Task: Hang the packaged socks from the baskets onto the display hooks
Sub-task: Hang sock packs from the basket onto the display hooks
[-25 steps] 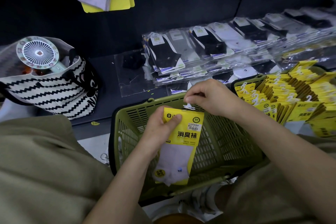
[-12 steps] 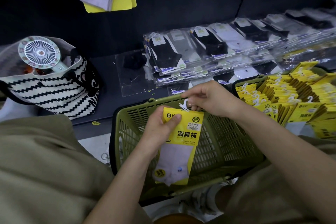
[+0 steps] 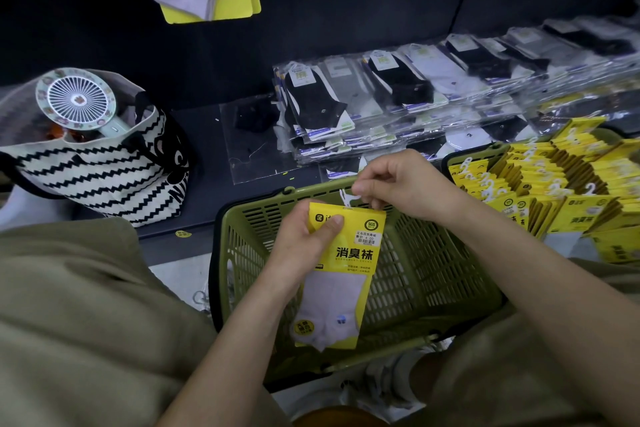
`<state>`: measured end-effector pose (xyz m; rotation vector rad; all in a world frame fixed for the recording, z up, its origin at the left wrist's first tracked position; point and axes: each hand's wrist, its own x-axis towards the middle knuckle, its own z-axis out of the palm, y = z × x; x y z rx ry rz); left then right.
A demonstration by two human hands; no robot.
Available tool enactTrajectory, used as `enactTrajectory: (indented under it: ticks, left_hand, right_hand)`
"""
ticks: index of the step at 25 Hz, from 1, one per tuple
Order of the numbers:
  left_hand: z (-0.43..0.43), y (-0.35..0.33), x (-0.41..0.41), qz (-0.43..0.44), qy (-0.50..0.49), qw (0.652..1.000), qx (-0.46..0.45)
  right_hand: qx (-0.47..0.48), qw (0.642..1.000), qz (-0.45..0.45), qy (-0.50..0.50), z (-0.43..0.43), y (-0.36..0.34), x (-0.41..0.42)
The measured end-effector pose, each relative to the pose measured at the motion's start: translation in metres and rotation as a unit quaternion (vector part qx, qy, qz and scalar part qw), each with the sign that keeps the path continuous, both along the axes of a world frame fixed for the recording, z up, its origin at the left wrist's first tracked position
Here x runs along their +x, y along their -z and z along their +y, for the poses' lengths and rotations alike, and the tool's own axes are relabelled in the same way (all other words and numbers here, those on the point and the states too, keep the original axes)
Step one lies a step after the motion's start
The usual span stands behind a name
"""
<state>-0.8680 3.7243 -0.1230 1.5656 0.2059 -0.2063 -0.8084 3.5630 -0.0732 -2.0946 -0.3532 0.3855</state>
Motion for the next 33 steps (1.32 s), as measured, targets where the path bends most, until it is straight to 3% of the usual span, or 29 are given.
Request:
enactTrajectory:
  ticks: [4,7,10,18,33]
  left_hand:
    - [-0.001,-0.001,-0.001,-0.002,0.0,1.0,0.008]
    - [0.0,-0.002,-0.001,-0.001,-0.004,1.0,0.014]
    - [-0.001,-0.003,-0.001,-0.003,-0.002,0.999,0.033]
    - [-0.004,-0.002,-0.004,0.001,0.012,0.999,0.037]
    - [-0.006,0.002,-0.004,0.025,-0.005,0.999,-0.047]
  right_hand:
    - [-0.046,0.997,-0.054,0.006,0.003,0.002,-0.003]
    - [-0.149,0.978,-0.138,-0.045,0.002,-0.001,-0.004]
    - [-0.19,0.965,-0.165,-0.075,0.003,-0.002,-0.006]
    - [-0.192,0.961,-0.188,-0.072,0.007,0.005,-0.008]
    - [-0.128,0.969,-0.213,-0.012,0.012,0.01,-0.011]
